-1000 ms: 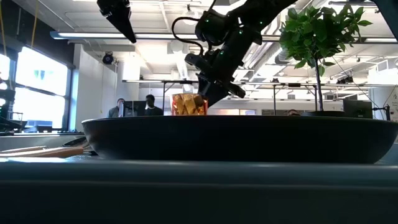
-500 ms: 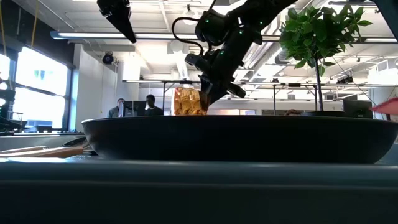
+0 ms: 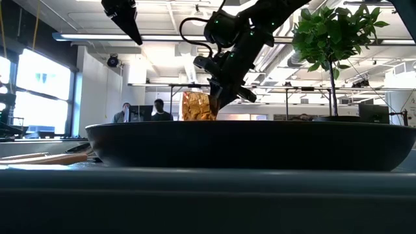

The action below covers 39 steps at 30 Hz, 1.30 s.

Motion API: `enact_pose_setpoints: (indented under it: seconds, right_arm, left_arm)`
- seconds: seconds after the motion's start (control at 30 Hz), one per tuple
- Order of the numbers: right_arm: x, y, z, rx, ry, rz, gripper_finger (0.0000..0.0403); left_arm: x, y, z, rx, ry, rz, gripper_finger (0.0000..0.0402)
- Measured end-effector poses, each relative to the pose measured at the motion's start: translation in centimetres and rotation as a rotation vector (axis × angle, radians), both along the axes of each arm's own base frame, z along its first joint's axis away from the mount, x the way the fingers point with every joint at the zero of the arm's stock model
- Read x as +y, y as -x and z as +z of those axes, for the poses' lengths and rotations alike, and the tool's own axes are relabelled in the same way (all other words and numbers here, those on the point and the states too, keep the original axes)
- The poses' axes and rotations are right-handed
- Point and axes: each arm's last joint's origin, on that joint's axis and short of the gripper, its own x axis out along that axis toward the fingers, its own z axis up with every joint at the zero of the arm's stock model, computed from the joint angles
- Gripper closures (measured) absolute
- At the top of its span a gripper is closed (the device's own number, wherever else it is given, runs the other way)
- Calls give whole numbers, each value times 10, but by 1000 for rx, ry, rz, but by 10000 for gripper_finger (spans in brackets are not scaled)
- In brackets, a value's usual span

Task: Pick and place plate/cup/fork/spoon on tray
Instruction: Put the brown cup on the blue serving tray to the top right of the black plate

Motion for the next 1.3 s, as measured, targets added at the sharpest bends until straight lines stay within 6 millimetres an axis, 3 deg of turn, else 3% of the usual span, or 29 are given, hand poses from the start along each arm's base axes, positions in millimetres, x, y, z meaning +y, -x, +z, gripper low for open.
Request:
enact_pose_setpoints:
  seconds: [0.37, 0.93, 1.3]
  right_arm:
    - [0, 1, 3, -7, -1, 1, 402]
    - [4, 15, 36, -64, 38, -18, 403]
    - [33, 37, 53, 78, 81, 63, 403]
  left_arm:
    - [0, 0, 0, 1, 0, 0, 319]
    - [0, 0, 0, 3, 0, -1, 319]
    - [0, 0, 0, 5, 1, -1, 319]
